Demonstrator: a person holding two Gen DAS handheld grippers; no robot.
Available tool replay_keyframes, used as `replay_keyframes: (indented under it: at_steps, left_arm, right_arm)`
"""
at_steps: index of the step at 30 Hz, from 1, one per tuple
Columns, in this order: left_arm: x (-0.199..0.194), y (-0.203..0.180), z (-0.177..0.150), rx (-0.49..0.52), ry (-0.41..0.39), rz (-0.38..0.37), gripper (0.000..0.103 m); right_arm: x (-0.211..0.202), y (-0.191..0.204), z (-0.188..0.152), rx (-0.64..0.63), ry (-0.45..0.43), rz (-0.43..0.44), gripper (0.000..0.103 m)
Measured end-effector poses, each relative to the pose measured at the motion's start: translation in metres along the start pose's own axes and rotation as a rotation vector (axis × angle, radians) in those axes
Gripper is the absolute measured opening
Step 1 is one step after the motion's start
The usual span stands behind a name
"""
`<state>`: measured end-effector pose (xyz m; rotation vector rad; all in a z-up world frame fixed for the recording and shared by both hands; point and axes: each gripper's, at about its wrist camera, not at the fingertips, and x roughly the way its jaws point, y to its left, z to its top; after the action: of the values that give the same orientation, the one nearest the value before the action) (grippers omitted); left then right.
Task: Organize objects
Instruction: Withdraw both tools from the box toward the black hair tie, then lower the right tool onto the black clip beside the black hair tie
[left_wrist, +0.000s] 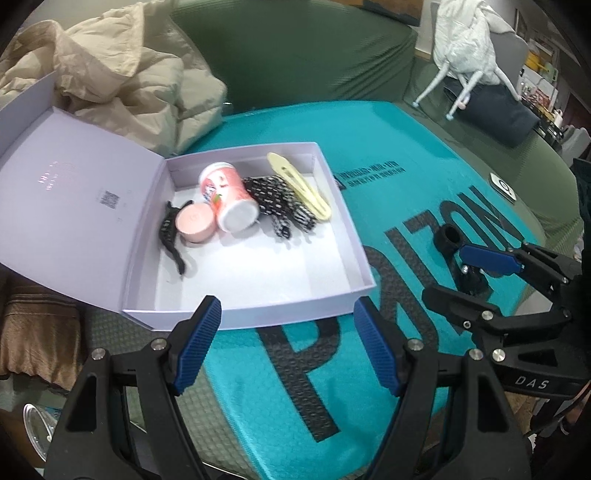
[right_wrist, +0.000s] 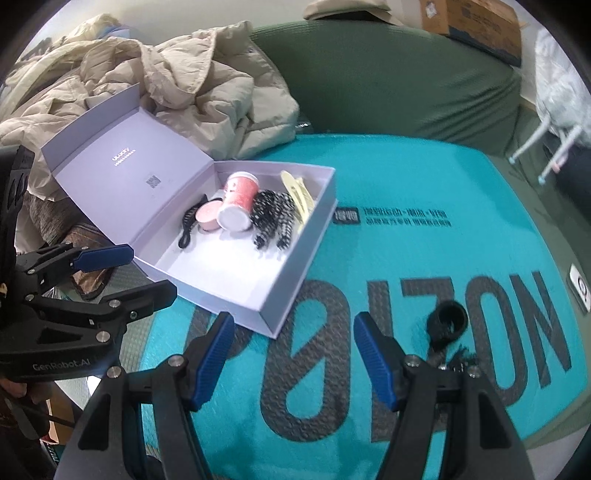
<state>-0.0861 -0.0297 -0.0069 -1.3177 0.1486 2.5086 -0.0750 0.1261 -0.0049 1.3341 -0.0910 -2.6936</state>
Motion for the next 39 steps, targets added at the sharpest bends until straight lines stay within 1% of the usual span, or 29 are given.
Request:
replay_keyframes:
  at_steps: [7,18,30,39]
  left_arm:
    - [0.010,-0.023,0.001,0.042,0.019,-0.037,0.073]
    - [0.027,-0.065,0.008,0.126,0.045,-0.116,0.073]
    - [0.044,-0.102,0.019,0.215,0.067,-0.162,0.073]
    - [0.064,-0.122,0.030,0.258,0.093,-0.187,0.073]
  right_arm:
    - [-0.005,-0.025,-0.016,0.070,0.014,-0.034,0.068]
    - [-0.015,-0.063,-0.035,0.167,0.020,-0.089,0.068]
    - [-0.017,-0.095,-0.048,0.237,0.040,-0.121,0.068]
    - [-0.010,-0.121,-0.054,0.291,0.061,-0.141,0.068]
